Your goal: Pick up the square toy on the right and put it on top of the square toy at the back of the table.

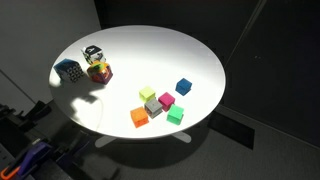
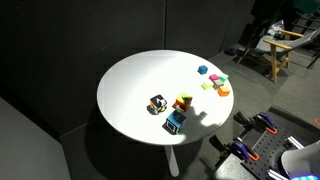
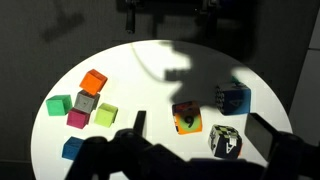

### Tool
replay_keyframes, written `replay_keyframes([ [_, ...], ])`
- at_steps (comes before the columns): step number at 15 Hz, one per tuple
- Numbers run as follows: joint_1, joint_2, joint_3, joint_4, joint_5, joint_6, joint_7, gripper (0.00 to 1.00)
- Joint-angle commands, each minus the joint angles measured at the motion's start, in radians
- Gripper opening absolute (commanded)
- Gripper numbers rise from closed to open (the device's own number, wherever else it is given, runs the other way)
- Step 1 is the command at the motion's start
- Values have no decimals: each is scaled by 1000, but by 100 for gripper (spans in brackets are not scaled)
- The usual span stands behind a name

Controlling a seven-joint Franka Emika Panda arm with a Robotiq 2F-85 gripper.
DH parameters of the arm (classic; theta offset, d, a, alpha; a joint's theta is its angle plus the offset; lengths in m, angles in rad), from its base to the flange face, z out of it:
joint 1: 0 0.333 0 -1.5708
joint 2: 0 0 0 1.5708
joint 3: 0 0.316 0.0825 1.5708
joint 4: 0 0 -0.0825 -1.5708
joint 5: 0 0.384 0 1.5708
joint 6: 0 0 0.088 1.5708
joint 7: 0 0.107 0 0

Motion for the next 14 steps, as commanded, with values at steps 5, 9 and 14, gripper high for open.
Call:
replay_keyframes([
  [5, 7, 0, -6, 2, -3, -2, 4, 100],
  [9, 10, 27, -5, 12, 1, 22, 5, 100],
  [14, 20, 99, 7, 24, -1, 117, 6, 100],
])
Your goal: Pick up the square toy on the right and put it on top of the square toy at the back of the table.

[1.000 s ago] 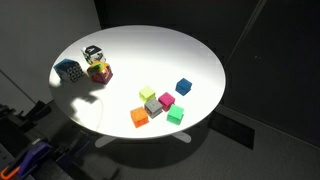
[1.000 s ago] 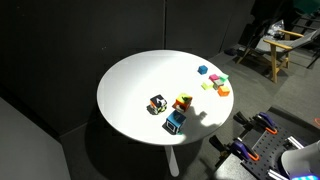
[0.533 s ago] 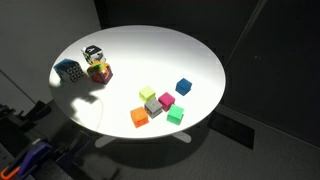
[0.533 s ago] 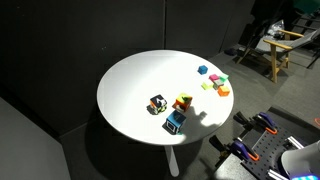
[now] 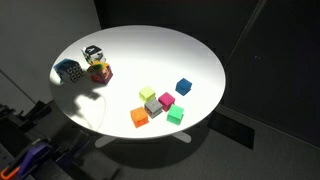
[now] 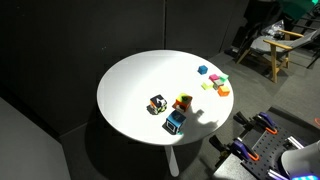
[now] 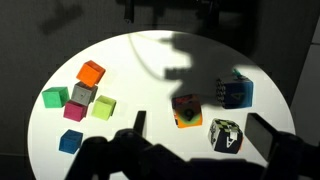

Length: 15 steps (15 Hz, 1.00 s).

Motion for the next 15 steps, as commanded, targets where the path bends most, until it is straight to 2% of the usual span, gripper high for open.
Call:
replay_keyframes([
  [1, 18, 70, 4, 25, 0, 68, 4, 100],
  [8, 40, 249, -18, 64, 19, 230, -61, 100],
  [15, 50, 437, -29, 162, 54, 273, -230, 100],
])
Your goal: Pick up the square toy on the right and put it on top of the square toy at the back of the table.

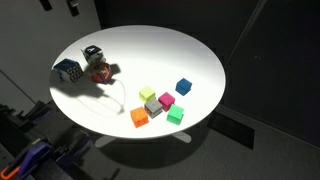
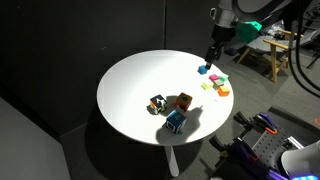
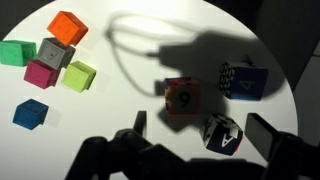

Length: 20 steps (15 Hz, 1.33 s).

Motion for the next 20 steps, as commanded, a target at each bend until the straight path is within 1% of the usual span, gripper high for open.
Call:
replay_keyframes([
  [1, 12, 99, -15, 84, 53, 0, -98, 100],
  [3, 8, 135, -10, 115, 68, 2, -126, 100],
  [4, 3, 94, -2, 65, 41, 2, -81, 100],
  [6, 2, 111, -1, 74, 42, 3, -84, 100],
  [11, 2, 110, -1, 72, 42, 3, -84, 100],
  [14, 3, 155, -3, 81, 62, 10, -102, 100],
  [17, 3, 194, 2, 78, 71, 34, -115, 100],
  [20, 4, 232, 13, 59, 57, 130, -101, 100],
])
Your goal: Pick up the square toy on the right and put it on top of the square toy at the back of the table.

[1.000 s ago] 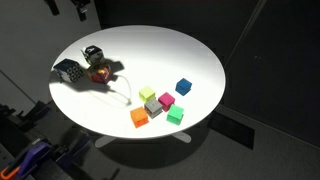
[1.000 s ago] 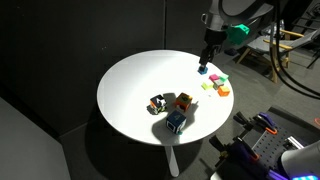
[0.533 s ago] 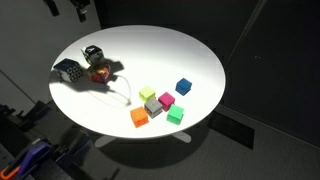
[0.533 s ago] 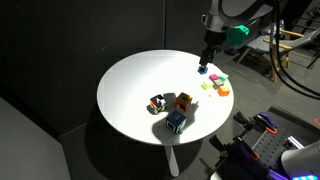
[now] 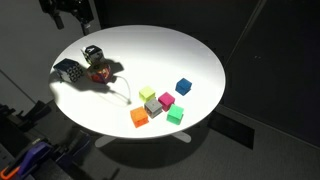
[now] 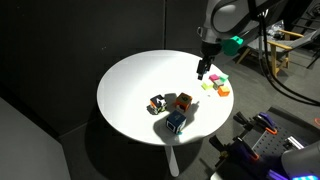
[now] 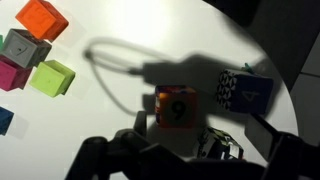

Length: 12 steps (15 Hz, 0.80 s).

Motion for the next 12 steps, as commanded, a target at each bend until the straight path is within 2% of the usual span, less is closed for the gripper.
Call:
replay_keyframes([
  [1, 2, 46, 14, -14, 9, 107, -15, 100],
  [12, -4, 275, 71, 15, -5, 364, -5, 100],
])
